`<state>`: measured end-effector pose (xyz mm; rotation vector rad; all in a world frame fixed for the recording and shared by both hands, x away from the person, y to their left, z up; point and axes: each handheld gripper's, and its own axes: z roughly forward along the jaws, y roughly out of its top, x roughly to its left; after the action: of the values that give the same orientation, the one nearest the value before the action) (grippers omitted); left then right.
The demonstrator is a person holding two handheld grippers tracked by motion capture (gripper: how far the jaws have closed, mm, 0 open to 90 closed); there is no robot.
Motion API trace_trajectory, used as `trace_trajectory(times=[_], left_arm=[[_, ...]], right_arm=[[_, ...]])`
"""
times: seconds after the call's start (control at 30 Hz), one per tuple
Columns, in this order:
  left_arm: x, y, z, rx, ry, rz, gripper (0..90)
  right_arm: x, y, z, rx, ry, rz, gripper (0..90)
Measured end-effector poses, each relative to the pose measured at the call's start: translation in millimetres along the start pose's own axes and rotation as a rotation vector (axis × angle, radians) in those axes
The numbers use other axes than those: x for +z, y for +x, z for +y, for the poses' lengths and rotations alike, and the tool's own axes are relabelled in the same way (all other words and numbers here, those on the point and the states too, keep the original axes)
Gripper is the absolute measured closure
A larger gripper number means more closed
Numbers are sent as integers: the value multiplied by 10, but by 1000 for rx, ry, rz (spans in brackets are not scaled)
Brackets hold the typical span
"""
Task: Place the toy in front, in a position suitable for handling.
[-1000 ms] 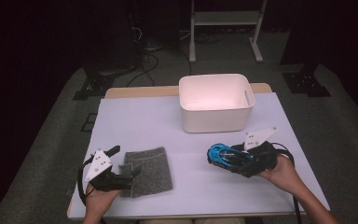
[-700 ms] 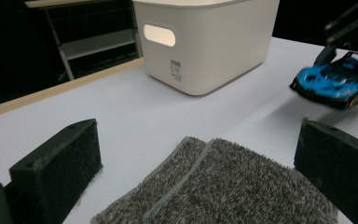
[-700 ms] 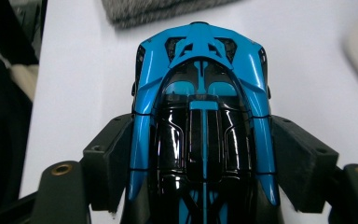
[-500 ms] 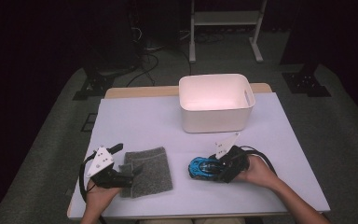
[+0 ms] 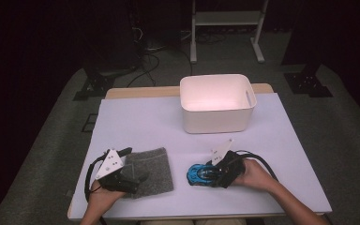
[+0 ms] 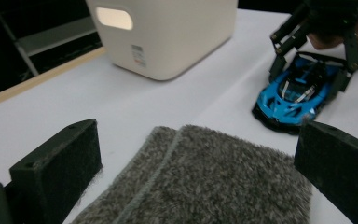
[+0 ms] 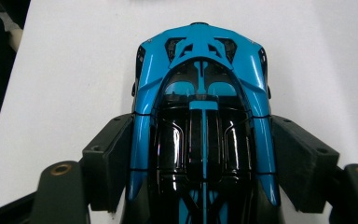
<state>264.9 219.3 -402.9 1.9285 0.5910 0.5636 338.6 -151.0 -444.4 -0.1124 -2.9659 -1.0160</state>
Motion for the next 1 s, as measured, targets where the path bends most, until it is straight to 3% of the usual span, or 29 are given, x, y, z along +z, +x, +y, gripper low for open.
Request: trace_trajectory(times=[0.17,0.23,0.6,0.73,0.8,0.87,1.0], left_arm=[[56,-30,-12,22,32,-53,0],[105,-52,-22,50,57,-87,35],[386,-129,-62,144,183,-197,116],[530,-96,-113,146,254,-229,141],[566,-88,-129,147,276,-243,149],[617,-82,-153,149,307,-264,221],[682,-80,-182,145,347,-285,236]], right_arm=[[-45,-23,-14,42,-31,14,198],[-98,-21,-20,48,-44,14,177],[-358,36,-224,75,-58,-16,173],[-472,53,-352,104,-85,-29,171],[-488,56,-372,105,-84,-34,166],[-508,76,-439,113,-85,-45,165],[-506,82,-491,121,-85,-51,165]])
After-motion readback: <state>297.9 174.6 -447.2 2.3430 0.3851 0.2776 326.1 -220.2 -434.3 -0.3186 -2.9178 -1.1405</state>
